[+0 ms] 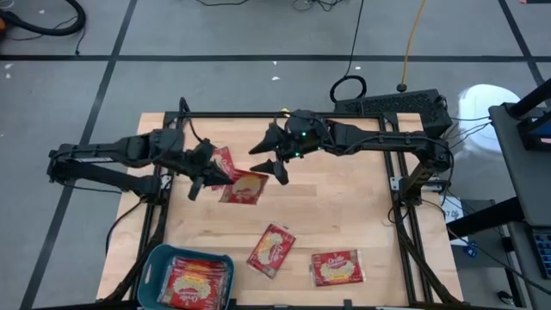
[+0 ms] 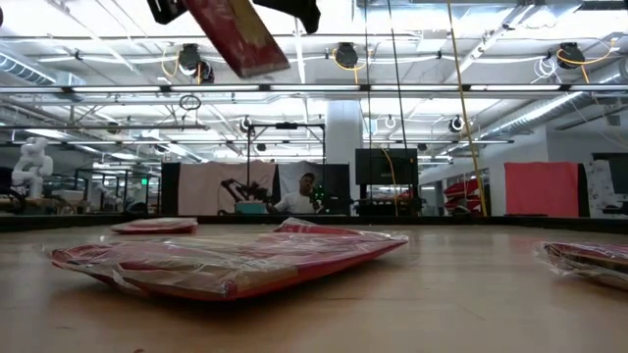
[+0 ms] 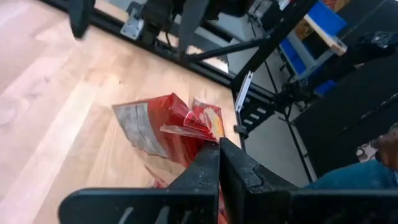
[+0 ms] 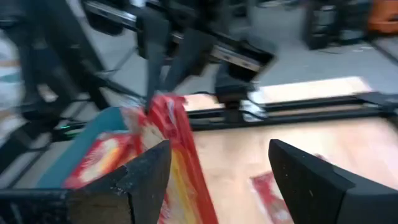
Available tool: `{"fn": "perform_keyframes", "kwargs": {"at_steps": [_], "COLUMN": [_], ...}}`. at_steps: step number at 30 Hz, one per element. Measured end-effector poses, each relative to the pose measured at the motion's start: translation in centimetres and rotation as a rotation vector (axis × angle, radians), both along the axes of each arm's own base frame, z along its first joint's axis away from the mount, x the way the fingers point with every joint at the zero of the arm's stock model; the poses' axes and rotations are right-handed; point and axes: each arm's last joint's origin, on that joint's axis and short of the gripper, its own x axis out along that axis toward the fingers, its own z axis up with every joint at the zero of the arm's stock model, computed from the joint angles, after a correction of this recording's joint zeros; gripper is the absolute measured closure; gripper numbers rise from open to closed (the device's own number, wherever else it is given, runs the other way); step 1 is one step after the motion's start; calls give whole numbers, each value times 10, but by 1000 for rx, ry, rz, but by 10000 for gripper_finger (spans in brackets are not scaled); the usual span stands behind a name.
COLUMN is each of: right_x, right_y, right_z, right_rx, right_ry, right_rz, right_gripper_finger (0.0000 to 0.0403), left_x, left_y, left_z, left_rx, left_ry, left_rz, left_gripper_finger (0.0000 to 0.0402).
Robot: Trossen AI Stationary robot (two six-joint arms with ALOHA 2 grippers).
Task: Sort popcorn bags into baskets
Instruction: Put the popcorn sachet into the bin
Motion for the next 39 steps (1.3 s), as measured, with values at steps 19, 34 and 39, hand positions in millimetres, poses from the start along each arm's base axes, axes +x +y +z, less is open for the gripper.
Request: {"fn": "perform_keyframes", "kwargs": {"at_steps": [19, 34, 39], "right_x": [25, 20, 10], "right_y": [0, 1, -8], "right_z": [-50, -44, -33], "right_rx": [186, 222, 228], "right_ry": [115, 134, 137], "right_rz": [408, 395, 371], "right_gripper_finger": [284, 393, 396], "left_x": [22, 22, 16], "left_y": [-23, -20, -16], "left_z": [-6, -6, -4], "left_rx": [-16, 42, 36], "left_ry": [-3, -15, -23], "left_rz": [-20, 385, 525], "left_gripper_finger": [401, 278, 234]}}
